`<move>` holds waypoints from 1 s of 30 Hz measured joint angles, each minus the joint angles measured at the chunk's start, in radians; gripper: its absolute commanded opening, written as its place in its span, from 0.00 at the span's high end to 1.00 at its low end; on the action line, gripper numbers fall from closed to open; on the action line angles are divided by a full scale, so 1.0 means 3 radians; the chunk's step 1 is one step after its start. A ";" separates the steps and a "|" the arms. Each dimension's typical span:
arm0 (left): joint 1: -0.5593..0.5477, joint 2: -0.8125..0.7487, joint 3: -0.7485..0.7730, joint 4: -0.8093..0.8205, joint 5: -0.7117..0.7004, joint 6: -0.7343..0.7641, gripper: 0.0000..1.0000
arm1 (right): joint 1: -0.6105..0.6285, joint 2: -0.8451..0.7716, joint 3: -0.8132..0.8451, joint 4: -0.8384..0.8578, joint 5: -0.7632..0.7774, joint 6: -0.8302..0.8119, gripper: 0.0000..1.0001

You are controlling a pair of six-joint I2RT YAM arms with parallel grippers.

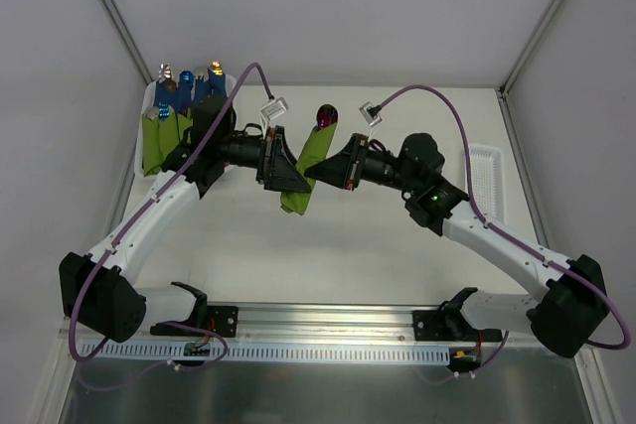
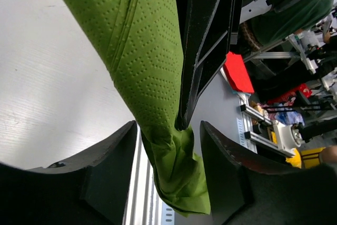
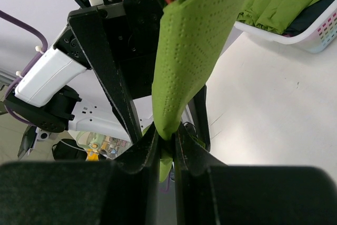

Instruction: Place the utensils on the paper napkin and roll it up

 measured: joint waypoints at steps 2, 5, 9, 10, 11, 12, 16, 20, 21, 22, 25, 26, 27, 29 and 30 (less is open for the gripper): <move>-0.0015 0.0000 0.0001 0.0037 0.0001 -0.0050 0.58 | 0.0000 0.0004 0.0000 0.0001 0.0000 0.0003 1.00; -0.0015 0.0000 0.0000 0.0078 0.0004 -0.0121 0.73 | 0.0000 0.0004 0.0000 0.0015 0.0000 0.0006 1.00; -0.0015 0.0000 0.0000 0.0117 0.0031 -0.0189 0.84 | -0.0001 0.0011 0.0000 0.0031 0.0006 0.0004 1.00; -0.0015 0.0000 0.0000 0.0121 0.0037 -0.0206 0.89 | -0.0001 0.0013 0.0000 0.0037 0.0004 0.0004 1.00; -0.0015 0.0000 0.0000 0.0125 0.0039 -0.0228 0.91 | -0.0001 0.0015 0.0000 0.0045 0.0004 0.0004 1.00; -0.0015 0.0000 0.0000 0.0130 0.0041 -0.0244 0.93 | -0.0001 0.0017 0.0000 0.0050 0.0005 0.0004 1.00; -0.0014 0.0000 0.0000 0.0135 0.0039 -0.0312 1.00 | -0.0001 0.0028 0.0000 0.0071 0.0001 0.0011 1.00; -0.0005 0.0000 0.0000 0.0148 0.0039 -0.0407 1.00 | -0.0001 0.0041 0.0019 0.0058 0.0001 0.0018 0.75; -0.0004 0.0000 0.0000 0.0155 0.0042 -0.0429 1.00 | -0.0001 0.0042 0.0038 0.0029 0.0003 0.0018 0.67; 0.0001 0.0000 0.0000 0.0158 0.0057 -0.0486 1.00 | -0.0003 0.0046 0.0062 -0.0003 0.0019 -0.0003 0.54; 0.0066 -0.0004 -0.0023 0.0159 0.0008 -0.0571 1.00 | -0.0003 0.0047 0.0158 -0.0135 0.0081 -0.0069 0.30; 0.0131 -0.0009 -0.0056 0.0156 -0.0038 -0.0607 1.00 | -0.0004 0.0047 0.0160 -0.0139 0.0081 -0.0069 0.30; 0.0216 -0.0009 -0.0065 0.0116 -0.0075 -0.0600 1.00 | -0.0014 0.0046 0.0169 -0.0174 0.0099 -0.0095 0.27; 0.0393 -0.0009 -0.0067 0.0000 -0.0153 -0.0563 1.00 | -0.0061 0.0031 0.0170 -0.0257 0.0134 -0.0114 0.25; 0.0515 -0.0006 -0.0067 -0.0058 -0.0209 -0.0535 1.00 | -0.0107 0.0020 0.0168 -0.0317 0.0154 -0.0125 0.25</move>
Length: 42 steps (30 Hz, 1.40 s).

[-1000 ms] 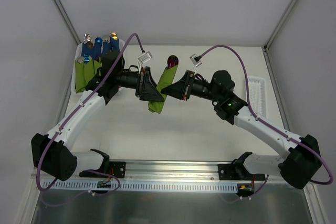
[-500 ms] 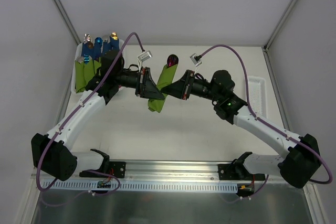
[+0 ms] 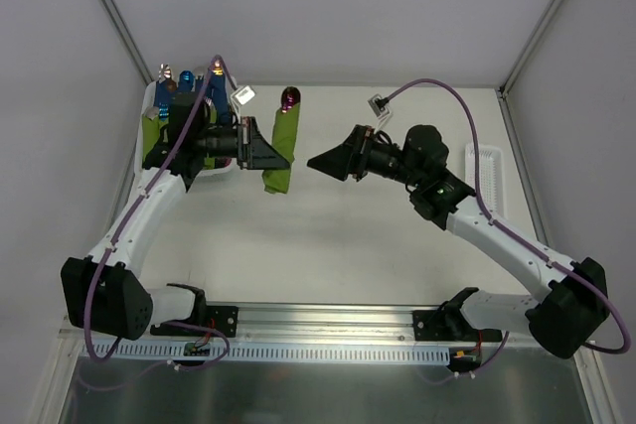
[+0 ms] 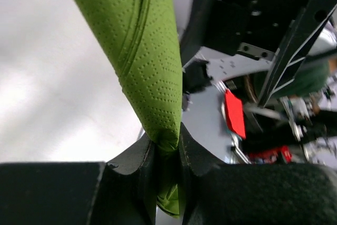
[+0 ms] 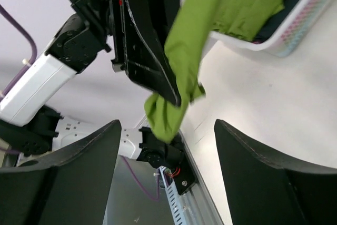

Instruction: Place the utensils on the paper napkin and roll it up

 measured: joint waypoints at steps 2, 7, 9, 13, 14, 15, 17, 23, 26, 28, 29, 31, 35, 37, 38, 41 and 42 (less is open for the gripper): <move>0.0254 0.0027 0.0025 -0.0177 -0.0092 0.0106 1.00 | -0.0121 -0.0038 -0.0014 -0.0107 0.0045 -0.0009 0.24; 0.0796 0.0455 0.0505 -0.0791 -0.0352 0.0601 1.00 | -0.0392 -0.0235 -0.0165 -0.0276 0.0108 -0.0020 0.24; 0.0928 0.0662 0.0725 -0.0991 -0.0510 0.0857 1.00 | -0.0431 -0.0281 -0.0214 -0.0309 0.0108 -0.0033 0.24; 0.1124 0.1020 0.1024 -0.1289 -0.0786 0.1264 1.00 | -0.0453 -0.0301 -0.0310 -0.0359 0.0104 -0.0052 0.25; 0.1162 0.1125 0.1091 -0.1348 -0.0846 0.1345 1.00 | -0.0454 -0.0301 -0.0333 -0.0378 0.0103 -0.0055 0.25; 0.1200 0.1244 0.1167 -0.1413 -0.0895 0.1427 1.00 | -0.0456 -0.0301 -0.0356 -0.0397 0.0100 -0.0056 0.25; 0.1255 0.1460 0.1315 -0.1495 -0.0965 0.1548 1.00 | -0.0467 -0.0299 -0.0367 -0.0436 0.0097 -0.0056 0.26; 0.1359 0.1981 0.1596 -0.1713 -0.1164 0.1813 1.00 | -0.0497 -0.0298 -0.0367 -0.0435 0.0079 -0.0056 0.26; 0.1401 0.2118 0.1602 -0.1765 -0.1226 0.1883 1.00 | -0.0505 -0.0298 -0.0367 -0.0436 0.0061 -0.0055 0.27; 0.1411 0.2190 0.1605 -0.1798 -0.1256 0.1921 1.00 | -0.0510 -0.0298 -0.0367 -0.0435 0.0047 -0.0055 0.27; 0.1422 0.2219 0.1605 -0.1807 -0.1280 0.1939 1.00 | -0.0511 -0.0296 -0.0367 -0.0435 0.0045 -0.0055 0.27; 0.1423 0.2271 0.1610 -0.1829 -0.1310 0.1975 1.00 | -0.0514 -0.0290 -0.0367 -0.0435 0.0034 -0.0055 0.27; 0.1423 0.2361 0.1700 -0.1857 -0.1317 0.2007 1.00 | -0.0514 -0.0253 -0.0367 -0.0435 0.0010 -0.0053 0.28; 0.1423 0.2399 0.1745 -0.1854 -0.1316 0.2017 1.00 | -0.0514 -0.0240 -0.0367 -0.0436 0.0009 -0.0052 0.28; 0.1423 0.2415 0.1755 -0.1851 -0.1317 0.2019 1.00 | -0.0515 -0.0238 -0.0367 -0.0436 0.0008 -0.0053 0.28; 0.1423 0.2458 0.1759 -0.1854 -0.1316 0.2028 1.00 | -0.0515 -0.0235 -0.0367 -0.0435 0.0008 -0.0052 0.29; 0.1423 0.2478 0.1759 -0.1857 -0.1319 0.2028 1.00 | -0.0515 -0.0235 -0.0367 -0.0435 0.0008 -0.0052 0.29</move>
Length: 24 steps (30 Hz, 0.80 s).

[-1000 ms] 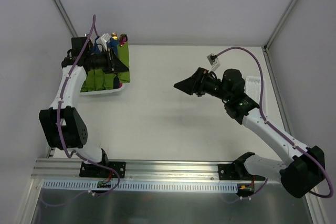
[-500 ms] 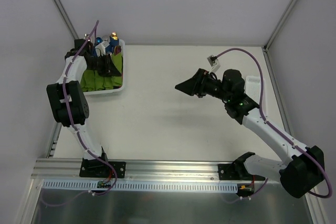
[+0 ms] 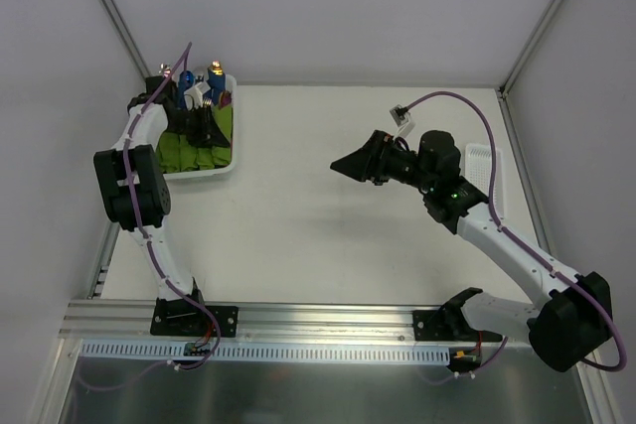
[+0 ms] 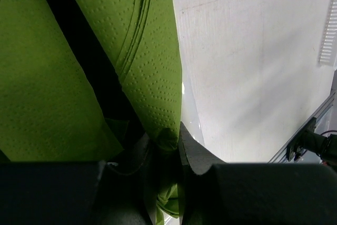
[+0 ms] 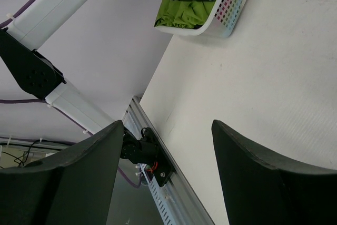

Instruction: Place the utensils on the paper napkin and roll it up

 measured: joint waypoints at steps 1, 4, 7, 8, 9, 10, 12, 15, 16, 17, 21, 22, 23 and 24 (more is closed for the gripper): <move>0.0000 0.0019 0.0000 0.0000 0.0000 0.0000 1.00 | 0.0000 0.0001 0.0000 0.0000 -0.0004 0.0001 0.29; 0.0000 0.0061 0.0000 0.0000 -0.0008 -0.0004 1.00 | 0.0000 0.0006 0.0000 0.0000 -0.0013 0.0001 0.29; 0.0000 0.0097 0.0001 0.0000 -0.0018 -0.0032 0.99 | 0.0000 0.0014 -0.0001 0.0000 -0.0024 0.0001 0.29; 0.0000 0.0107 0.0003 0.0000 -0.0028 -0.0048 0.96 | 0.0000 0.0019 -0.0001 0.0000 -0.0027 0.0001 0.29; 0.0000 0.0116 0.0008 -0.0003 -0.0048 -0.0062 0.90 | 0.0000 0.0022 -0.0001 -0.0001 -0.0029 0.0003 0.29; 0.0000 0.0125 0.0011 -0.0004 -0.0062 -0.0072 0.87 | 0.0000 0.0024 -0.0001 0.0000 -0.0033 0.0003 0.29; 0.0000 0.0130 0.0017 -0.0009 -0.0089 -0.0083 0.81 | 0.0000 0.0024 -0.0003 0.0000 -0.0036 0.0003 0.29; -0.0004 0.0130 0.0039 -0.0031 -0.0177 -0.0103 0.74 | -0.0001 0.0024 -0.0013 0.0000 -0.0039 0.0004 0.29; -0.0008 0.0130 0.0047 -0.0038 -0.0206 -0.0113 0.71 | -0.0003 0.0024 -0.0017 -0.0001 -0.0046 0.0005 0.29; -0.0010 0.0130 0.0053 -0.0043 -0.0233 -0.0122 0.68 | -0.0004 0.0025 -0.0019 -0.0001 -0.0047 0.0008 0.29; -0.0011 0.0128 0.0080 -0.0058 -0.0268 -0.0149 0.64 | -0.0006 0.0025 -0.0020 0.0000 -0.0051 0.0013 0.29; -0.0015 0.0128 0.0090 -0.0064 -0.0281 -0.0151 0.64 | -0.0006 0.0025 -0.0022 0.0000 -0.0051 0.0013 0.29; -0.0022 0.0128 0.0098 -0.0064 -0.0303 -0.0151 0.63 | -0.0006 0.0025 -0.0022 0.0000 -0.0052 0.0013 0.29; -0.0031 0.0128 0.0109 -0.0066 -0.0324 -0.0151 0.62 | -0.0006 0.0025 -0.0022 0.0000 -0.0055 0.0013 0.29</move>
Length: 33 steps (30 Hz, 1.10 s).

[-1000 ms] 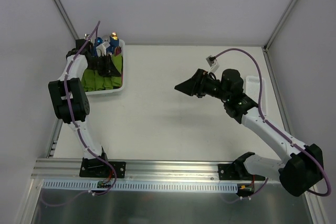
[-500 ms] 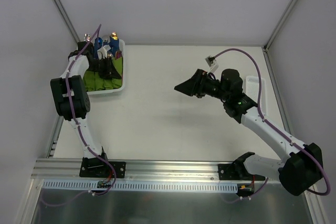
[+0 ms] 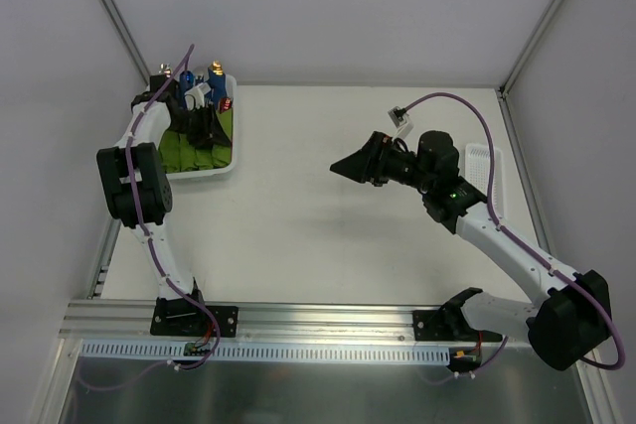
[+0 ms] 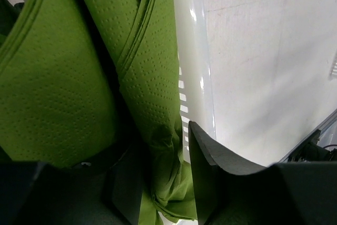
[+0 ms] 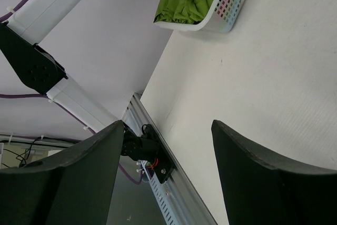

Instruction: Place the utensils on the paper napkin and roll it up

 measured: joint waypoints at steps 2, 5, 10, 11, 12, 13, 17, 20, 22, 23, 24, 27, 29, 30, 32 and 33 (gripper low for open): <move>-0.0010 -0.0001 0.0013 0.0000 -0.0033 0.0001 0.61 | 0.0000 0.0000 0.0000 0.0000 -0.0003 0.0001 0.29; -0.0024 -0.0008 0.0037 -0.0001 -0.0107 0.0001 0.60 | 0.0000 0.0000 0.0000 0.0000 -0.0004 0.0001 0.29; -0.0024 -0.0039 0.0069 0.0001 -0.0261 0.0001 0.59 | 0.0000 0.0000 0.0000 0.0000 -0.0005 0.0003 0.29; -0.0024 -0.0047 0.0078 0.0001 -0.0289 0.0001 0.58 | 0.0000 0.0000 0.0000 0.0000 -0.0005 0.0003 0.29; -0.0024 -0.0052 0.0086 0.0001 -0.0318 0.0001 0.58 | 0.0000 0.0000 0.0000 0.0000 -0.0005 0.0003 0.29; -0.0024 -0.0057 0.0097 0.0000 -0.0352 0.0000 0.58 | 0.0000 0.0000 0.0000 0.0000 -0.0005 0.0003 0.29; -0.0045 -0.0092 0.0120 0.0003 -0.0453 0.0004 0.58 | 0.0000 0.0000 0.0000 0.0000 -0.0006 0.0003 0.29; -0.0045 -0.0136 0.0137 0.0003 -0.0537 0.0006 0.57 | 0.0000 0.0000 0.0000 0.0000 -0.0006 0.0003 0.27; -0.0043 -0.0186 0.0156 0.0005 -0.0607 0.0014 0.57 | 0.0000 0.0000 0.0000 0.0000 -0.0005 0.0001 0.26; -0.0043 -0.0217 0.0164 0.0009 -0.0654 0.0022 0.57 | 0.0000 0.0000 -0.0001 0.0000 -0.0004 0.0000 0.26; -0.0041 -0.0252 0.0170 0.0014 -0.0713 0.0033 0.57 | 0.0000 0.0000 -0.0001 0.0000 -0.0004 0.0000 0.25; -0.0010 -0.0361 0.0215 0.0017 -0.0857 0.0081 0.57 | 0.0000 -0.0003 -0.0001 -0.0015 0.0001 -0.0017 0.25; 0.0032 -0.0422 0.0257 0.0019 -0.0890 0.0093 0.57 | 0.0000 -0.0010 -0.0001 -0.0069 0.0008 -0.0041 0.25; 0.0057 -0.0459 0.0275 0.0023 -0.0893 0.0094 0.57 | 0.0000 -0.0017 -0.0001 -0.0111 0.0011 -0.0067 0.25; 0.0113 -0.0548 0.0292 0.0029 -0.0862 0.0095 0.56 | 0.0000 -0.0038 -0.0001 -0.0220 0.0036 -0.0130 0.25; 0.0145 -0.0608 0.0301 0.0028 -0.0807 0.0104 0.55 | 0.0000 -0.0053 -0.0001 -0.0292 0.0056 -0.0164 0.24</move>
